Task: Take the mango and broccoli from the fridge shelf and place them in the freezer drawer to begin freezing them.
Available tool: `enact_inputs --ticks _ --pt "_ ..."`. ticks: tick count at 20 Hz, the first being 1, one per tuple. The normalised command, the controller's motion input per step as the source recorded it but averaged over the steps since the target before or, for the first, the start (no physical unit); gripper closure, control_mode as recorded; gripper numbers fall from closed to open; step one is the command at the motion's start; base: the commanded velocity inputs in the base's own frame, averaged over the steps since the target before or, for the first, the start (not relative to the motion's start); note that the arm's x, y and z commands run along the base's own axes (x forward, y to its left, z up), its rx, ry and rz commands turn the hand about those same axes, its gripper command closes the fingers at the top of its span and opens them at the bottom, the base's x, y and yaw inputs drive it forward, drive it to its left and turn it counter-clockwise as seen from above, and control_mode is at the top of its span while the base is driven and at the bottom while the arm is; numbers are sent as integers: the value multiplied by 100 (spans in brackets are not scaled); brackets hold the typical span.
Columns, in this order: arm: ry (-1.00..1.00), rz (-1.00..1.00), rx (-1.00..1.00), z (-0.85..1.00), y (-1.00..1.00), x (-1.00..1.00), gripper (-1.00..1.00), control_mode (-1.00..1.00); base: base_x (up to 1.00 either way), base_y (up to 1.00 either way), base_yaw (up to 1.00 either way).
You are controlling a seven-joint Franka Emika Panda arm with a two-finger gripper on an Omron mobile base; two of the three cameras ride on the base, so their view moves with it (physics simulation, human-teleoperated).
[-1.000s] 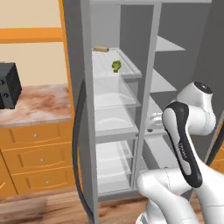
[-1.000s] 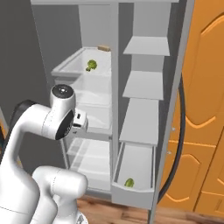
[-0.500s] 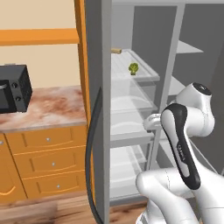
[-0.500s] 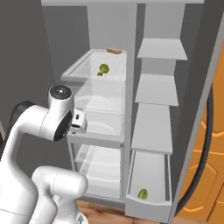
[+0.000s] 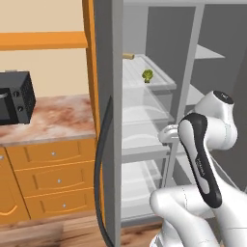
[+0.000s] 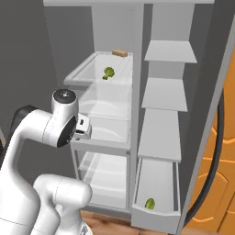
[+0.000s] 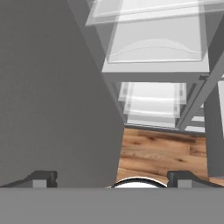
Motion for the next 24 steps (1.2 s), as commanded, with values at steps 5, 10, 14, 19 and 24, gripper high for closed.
enact_inputs --ticks 5,10,14,19,24 --pt "0 0 0 0 0 0 -100 100 66 18 2" --pt "0 0 0 0 0 0 -100 100 81 9 11" --pt "0 0 0 0 0 0 -100 100 14 21 10" --pt "-13 0 0 27 0 18 -100 -100 13 4 2" --pt "-41 -5 0 100 0 75 -100 -100 0 0 0"
